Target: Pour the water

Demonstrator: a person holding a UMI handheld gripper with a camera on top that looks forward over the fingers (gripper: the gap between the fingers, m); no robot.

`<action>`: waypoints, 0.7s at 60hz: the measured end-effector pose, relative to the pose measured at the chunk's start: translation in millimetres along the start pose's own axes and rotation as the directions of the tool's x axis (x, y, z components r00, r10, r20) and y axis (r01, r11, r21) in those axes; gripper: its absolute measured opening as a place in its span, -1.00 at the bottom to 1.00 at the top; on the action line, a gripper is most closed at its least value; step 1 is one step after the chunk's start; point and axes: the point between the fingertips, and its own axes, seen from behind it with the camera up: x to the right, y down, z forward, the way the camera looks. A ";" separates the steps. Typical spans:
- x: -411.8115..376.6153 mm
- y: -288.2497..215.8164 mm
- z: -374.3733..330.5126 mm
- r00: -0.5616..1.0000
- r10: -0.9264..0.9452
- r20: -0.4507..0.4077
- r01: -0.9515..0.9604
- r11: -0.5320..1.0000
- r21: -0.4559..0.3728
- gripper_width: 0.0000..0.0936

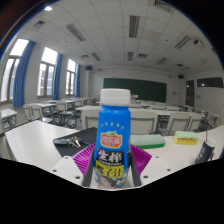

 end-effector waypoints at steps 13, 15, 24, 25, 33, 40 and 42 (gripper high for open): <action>-1.2 -1.8 -7.5 0.999 0.037 -0.030 -0.036 0.999 0.034 -0.15; -2.5 -2.0 -7.7 0.999 0.037 -0.019 -0.036 0.999 0.035 -0.19; 8.3 -6.9 -7.9 0.977 0.212 0.035 -0.212 0.977 0.009 -0.20; 10.7 -8.1 -9.5 0.965 0.259 0.044 -0.259 0.966 0.004 -0.20; 48.1 -58.1 -36.8 0.789 0.592 0.166 -0.607 0.793 0.057 -0.20; 109.8 -84.9 -66.7 0.538 0.809 0.238 -0.841 0.533 0.092 -0.20; 124.9 -94.8 -76.5 0.432 0.865 0.256 -0.901 0.425 0.087 -0.20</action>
